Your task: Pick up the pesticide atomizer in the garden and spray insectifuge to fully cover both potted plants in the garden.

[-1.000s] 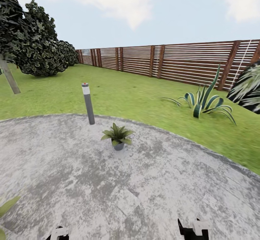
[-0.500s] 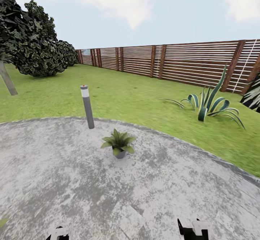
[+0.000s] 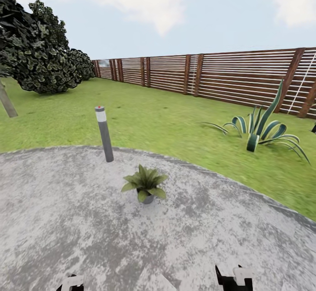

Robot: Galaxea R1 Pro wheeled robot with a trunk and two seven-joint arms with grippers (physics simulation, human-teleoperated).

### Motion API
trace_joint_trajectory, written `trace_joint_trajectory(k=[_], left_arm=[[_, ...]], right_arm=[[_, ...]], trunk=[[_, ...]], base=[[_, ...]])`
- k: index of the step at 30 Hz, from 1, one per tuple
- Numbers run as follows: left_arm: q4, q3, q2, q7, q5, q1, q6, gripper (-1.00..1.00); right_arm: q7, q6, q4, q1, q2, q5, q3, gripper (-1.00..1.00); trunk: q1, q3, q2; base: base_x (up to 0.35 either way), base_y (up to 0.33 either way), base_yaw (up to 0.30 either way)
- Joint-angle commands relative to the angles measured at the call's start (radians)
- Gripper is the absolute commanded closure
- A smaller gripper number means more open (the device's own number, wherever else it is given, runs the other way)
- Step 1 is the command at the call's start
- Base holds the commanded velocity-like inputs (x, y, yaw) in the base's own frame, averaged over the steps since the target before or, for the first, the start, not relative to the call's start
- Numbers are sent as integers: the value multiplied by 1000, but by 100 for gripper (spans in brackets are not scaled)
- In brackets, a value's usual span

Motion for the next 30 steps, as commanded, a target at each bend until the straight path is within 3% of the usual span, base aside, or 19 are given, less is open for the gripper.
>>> trace_joint_trajectory(k=[1, 17, 30], left_arm=[[1, 0, 0, 0, 2, -1, -3, 100], [1, 0, -1, 0, 2, -1, -3, 100], [0, 0, -2, -2, 0, -1, -3, 100]], right_arm=[[5, -3, 1, -1, 0, 6, -9, -100], [5, -3, 1, -1, 1, 6, -9, -100], [5, -3, 1, -1, -1, 7, -9, -100]], trunk=[[0, -1, 0], [0, -1, 0], [0, -1, 0]], base=[[340, 1, 0], [317, 0, 0], [25, 0, 0]])
